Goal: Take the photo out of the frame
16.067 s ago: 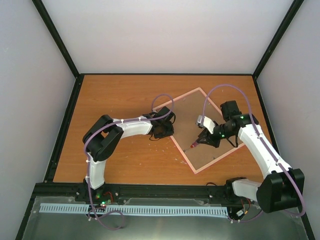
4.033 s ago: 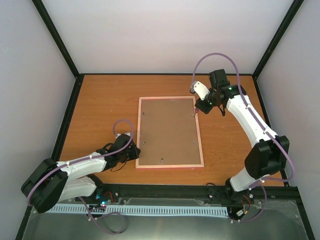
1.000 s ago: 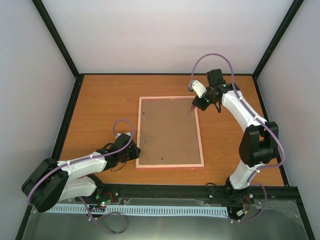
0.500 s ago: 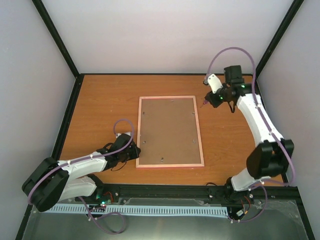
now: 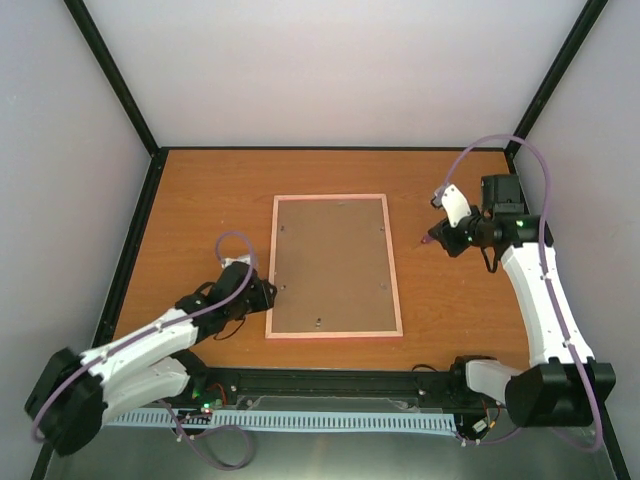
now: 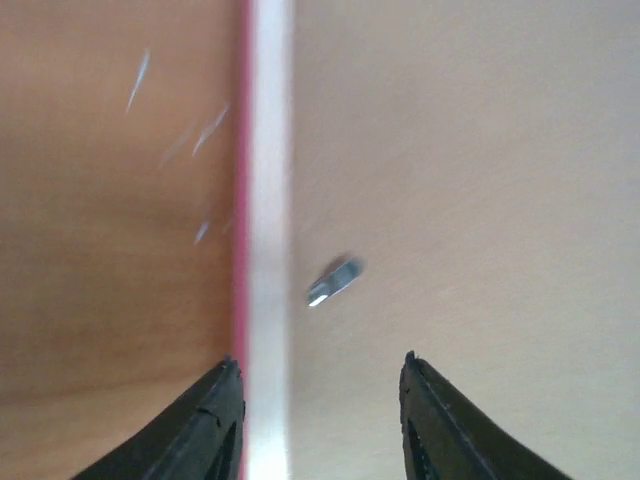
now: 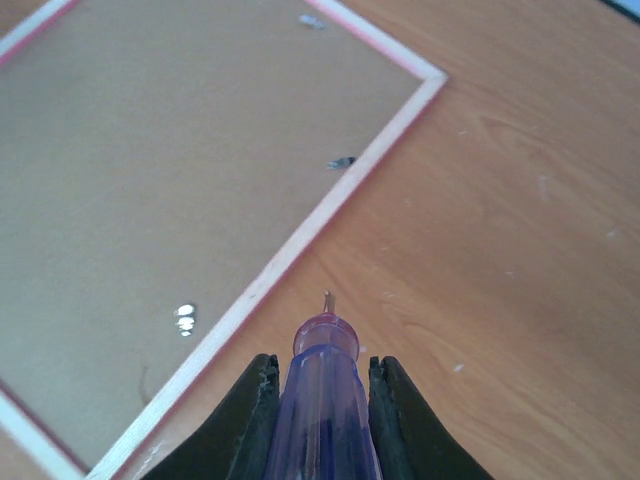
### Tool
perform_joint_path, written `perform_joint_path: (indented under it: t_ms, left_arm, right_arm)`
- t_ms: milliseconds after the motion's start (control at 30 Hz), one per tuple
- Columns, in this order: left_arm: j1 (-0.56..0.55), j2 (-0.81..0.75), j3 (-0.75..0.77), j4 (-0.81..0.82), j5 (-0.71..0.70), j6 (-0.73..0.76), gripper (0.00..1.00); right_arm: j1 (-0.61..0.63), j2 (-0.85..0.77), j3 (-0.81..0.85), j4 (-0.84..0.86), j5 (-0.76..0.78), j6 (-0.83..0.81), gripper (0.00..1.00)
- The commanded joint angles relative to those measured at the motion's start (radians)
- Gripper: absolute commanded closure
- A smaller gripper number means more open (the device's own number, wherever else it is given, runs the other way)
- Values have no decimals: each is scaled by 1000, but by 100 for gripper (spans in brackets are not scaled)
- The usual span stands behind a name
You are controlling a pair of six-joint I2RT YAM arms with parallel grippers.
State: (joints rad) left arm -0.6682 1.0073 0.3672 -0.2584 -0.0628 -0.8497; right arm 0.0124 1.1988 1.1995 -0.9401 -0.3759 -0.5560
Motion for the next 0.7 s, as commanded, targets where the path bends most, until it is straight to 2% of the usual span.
perform_joint_path:
  t_ms: [0, 167, 267, 300, 367, 500, 600, 667]
  left_arm:
    - [1, -162, 139, -57, -51, 154, 54]
    - [1, -221, 224, 15, 43, 345, 55]
    - [1, -191, 272, 67, 187, 442, 56]
    - [-2, -176, 281, 85, 255, 472, 56]
    - [-11, -150, 288, 125, 271, 486, 56]
    - [-13, -58, 321, -6, 40, 384, 55]
    - [-12, -31, 314, -121, -137, 227, 51]
    - [-12, -15, 304, -175, -181, 139, 49]
  right_arm:
    - [-2, -71, -33, -61, -150, -35, 97]
    - [1, -77, -22, -126, -331, -56, 97]
    - [19, -67, -25, -164, -440, -77, 97]
    - [34, -61, -26, -166, -454, -80, 97]
    - [74, -56, -31, -130, -413, -47, 97]
    - [87, -33, -19, 15, -172, 66, 97]
    - [87, 38, 27, 51, -102, 73, 97]
    - [88, 104, 49, 68, -88, 83, 97]
